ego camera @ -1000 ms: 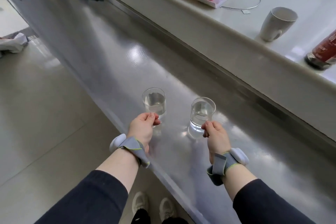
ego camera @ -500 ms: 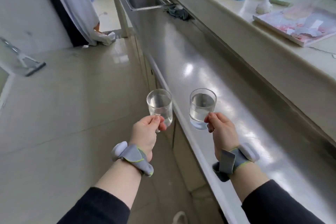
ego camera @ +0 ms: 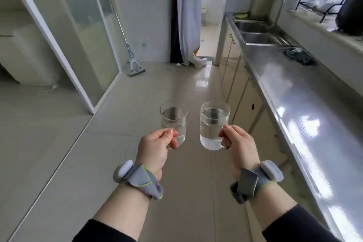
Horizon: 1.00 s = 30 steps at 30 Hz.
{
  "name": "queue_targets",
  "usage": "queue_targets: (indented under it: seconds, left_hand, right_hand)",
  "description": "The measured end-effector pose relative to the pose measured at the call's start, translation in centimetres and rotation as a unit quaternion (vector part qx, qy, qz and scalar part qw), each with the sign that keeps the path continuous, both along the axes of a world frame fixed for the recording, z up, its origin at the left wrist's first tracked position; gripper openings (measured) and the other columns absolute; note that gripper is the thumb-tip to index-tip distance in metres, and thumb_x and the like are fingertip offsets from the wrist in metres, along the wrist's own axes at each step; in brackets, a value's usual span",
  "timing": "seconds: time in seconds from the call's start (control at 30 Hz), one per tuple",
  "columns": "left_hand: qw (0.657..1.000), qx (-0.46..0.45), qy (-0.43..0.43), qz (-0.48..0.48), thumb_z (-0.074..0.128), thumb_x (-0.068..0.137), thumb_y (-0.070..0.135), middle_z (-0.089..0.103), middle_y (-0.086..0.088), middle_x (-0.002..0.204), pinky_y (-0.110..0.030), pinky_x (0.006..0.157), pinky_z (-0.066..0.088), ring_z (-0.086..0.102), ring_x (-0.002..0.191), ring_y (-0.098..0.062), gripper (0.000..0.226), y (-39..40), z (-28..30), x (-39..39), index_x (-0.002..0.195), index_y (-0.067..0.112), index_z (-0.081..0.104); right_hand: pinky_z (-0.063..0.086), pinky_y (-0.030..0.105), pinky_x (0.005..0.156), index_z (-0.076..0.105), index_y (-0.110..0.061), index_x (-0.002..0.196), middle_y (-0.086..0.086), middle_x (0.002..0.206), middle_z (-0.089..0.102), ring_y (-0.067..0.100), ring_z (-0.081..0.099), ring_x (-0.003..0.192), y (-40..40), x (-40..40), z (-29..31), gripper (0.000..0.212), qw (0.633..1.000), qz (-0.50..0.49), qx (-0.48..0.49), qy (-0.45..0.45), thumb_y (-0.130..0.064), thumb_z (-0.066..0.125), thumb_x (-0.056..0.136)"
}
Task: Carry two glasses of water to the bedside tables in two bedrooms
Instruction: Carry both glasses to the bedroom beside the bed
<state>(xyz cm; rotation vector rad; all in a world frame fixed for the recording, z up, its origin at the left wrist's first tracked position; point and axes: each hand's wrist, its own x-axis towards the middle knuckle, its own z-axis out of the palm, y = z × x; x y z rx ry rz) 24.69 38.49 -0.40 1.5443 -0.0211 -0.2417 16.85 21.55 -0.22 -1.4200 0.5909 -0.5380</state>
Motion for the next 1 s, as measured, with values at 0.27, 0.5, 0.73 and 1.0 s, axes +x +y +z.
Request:
queue_targets:
  seconds: [0.27,0.5,0.73,1.0]
  left_hand:
    - [0.987,-0.017,-0.006,0.159,0.056,0.089,0.012,0.060,0.004,0.049,-0.036,0.077,0.042,0.054,0.064,-0.022,0.029,13.8,0.1,6.2,0.063,0.018,0.068]
    - [0.963,-0.021,0.001,0.267,0.057,0.089,0.012,0.060,0.001,0.052,-0.036,0.074,0.044,0.055,0.059,-0.018,0.029,22.1,0.2,12.1,0.063,0.017,0.069]
    - [0.926,-0.004,-0.014,0.378,0.057,0.088,0.011,0.062,0.002,0.053,-0.043,0.085,0.047,0.057,0.068,-0.022,0.027,29.7,1.2,20.4,0.064,0.012,0.068]
    - [0.879,-0.012,-0.020,0.476,0.054,0.089,0.008,0.057,-0.011,0.062,-0.034,0.076,0.041,0.051,0.068,-0.025,0.021,38.7,2.7,27.6,0.073,0.009,0.068]
  right_hand:
    - [0.027,0.031,0.057,0.059,-0.018,0.050,-0.001,0.053,0.041,0.016,0.033,0.052,12.9,11.5,1.3,0.039,0.986,0.160,0.038,-0.005,-0.017,0.057,0.089]
    - [0.028,0.031,0.060,0.062,-0.018,0.051,0.010,0.064,0.045,0.016,0.035,0.053,21.1,22.0,1.4,0.037,0.959,0.278,0.058,-0.001,-0.015,0.057,0.088]
    - [0.028,0.031,0.059,0.059,-0.015,0.052,0.008,0.061,0.049,0.016,0.036,0.053,29.6,34.5,2.5,0.036,0.917,0.392,0.068,0.000,-0.010,0.055,0.088]
    - [0.030,0.033,0.062,0.059,-0.019,0.047,0.002,0.052,0.043,0.019,0.036,0.057,40.9,45.3,3.3,0.031,0.879,0.476,0.024,0.023,-0.015,0.056,0.078]
